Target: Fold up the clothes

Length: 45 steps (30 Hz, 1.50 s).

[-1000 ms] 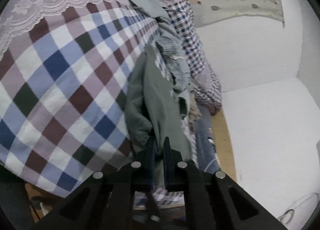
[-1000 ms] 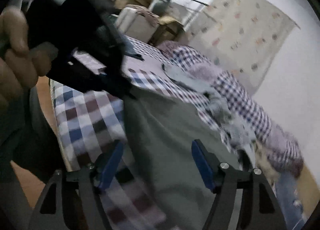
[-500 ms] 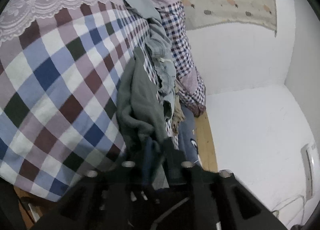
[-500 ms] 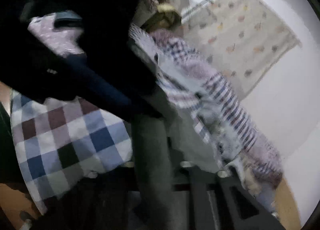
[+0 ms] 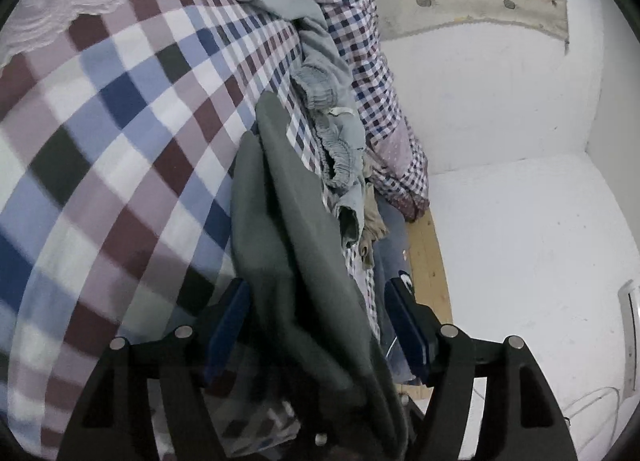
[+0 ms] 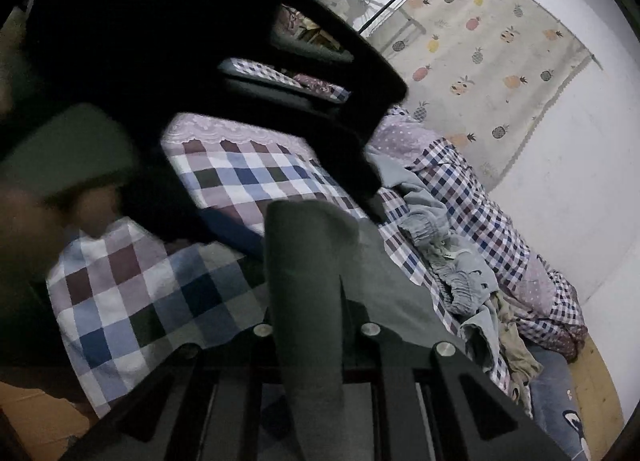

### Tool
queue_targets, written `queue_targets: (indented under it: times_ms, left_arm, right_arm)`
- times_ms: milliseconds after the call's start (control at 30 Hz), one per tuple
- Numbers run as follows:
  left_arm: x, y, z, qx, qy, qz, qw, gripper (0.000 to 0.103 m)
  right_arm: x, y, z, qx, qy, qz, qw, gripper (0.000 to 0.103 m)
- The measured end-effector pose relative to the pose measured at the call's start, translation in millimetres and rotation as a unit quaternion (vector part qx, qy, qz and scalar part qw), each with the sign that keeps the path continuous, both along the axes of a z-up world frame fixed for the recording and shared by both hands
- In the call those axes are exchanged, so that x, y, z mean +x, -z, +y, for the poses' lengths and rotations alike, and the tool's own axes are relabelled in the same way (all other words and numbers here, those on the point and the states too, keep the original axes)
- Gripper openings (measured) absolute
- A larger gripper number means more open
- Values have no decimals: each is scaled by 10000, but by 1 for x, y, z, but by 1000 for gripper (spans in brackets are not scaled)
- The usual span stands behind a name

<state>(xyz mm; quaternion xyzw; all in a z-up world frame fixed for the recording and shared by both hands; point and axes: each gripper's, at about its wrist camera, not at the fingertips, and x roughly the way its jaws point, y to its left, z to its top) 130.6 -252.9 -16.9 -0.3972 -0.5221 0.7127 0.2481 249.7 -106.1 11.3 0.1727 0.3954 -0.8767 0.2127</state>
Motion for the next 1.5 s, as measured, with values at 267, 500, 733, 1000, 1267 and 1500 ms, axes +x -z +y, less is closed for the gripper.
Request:
queue_targets:
  times_ms: [267, 500, 733, 1000, 1267, 1500]
  left_arm:
    - [42, 15, 2, 115, -122, -363, 9992, 73]
    - [70, 10, -2, 130, -435, -304, 9985, 73]
    - [78, -6, 2, -51, -584, 106, 9982, 73]
    - [59, -2, 17, -168, -302, 42, 9994, 73]
    - [57, 3, 14, -184, -378, -115, 9991, 73]
    - [52, 10, 17, -393, -445, -419, 9974, 52]
  right_arm:
    - [-3, 9, -11, 65, 114, 3, 9999, 12]
    - [-1, 16, -16, 99, 119, 7, 9999, 12]
    - [4, 18, -18, 118, 154, 115, 9997, 12]
    - [13, 16, -13, 79, -9, 225, 9997, 14]
    - [34, 13, 6, 186, -470, 292, 9983, 51]
    - [61, 10, 20, 245, -587, 421, 9971, 62]
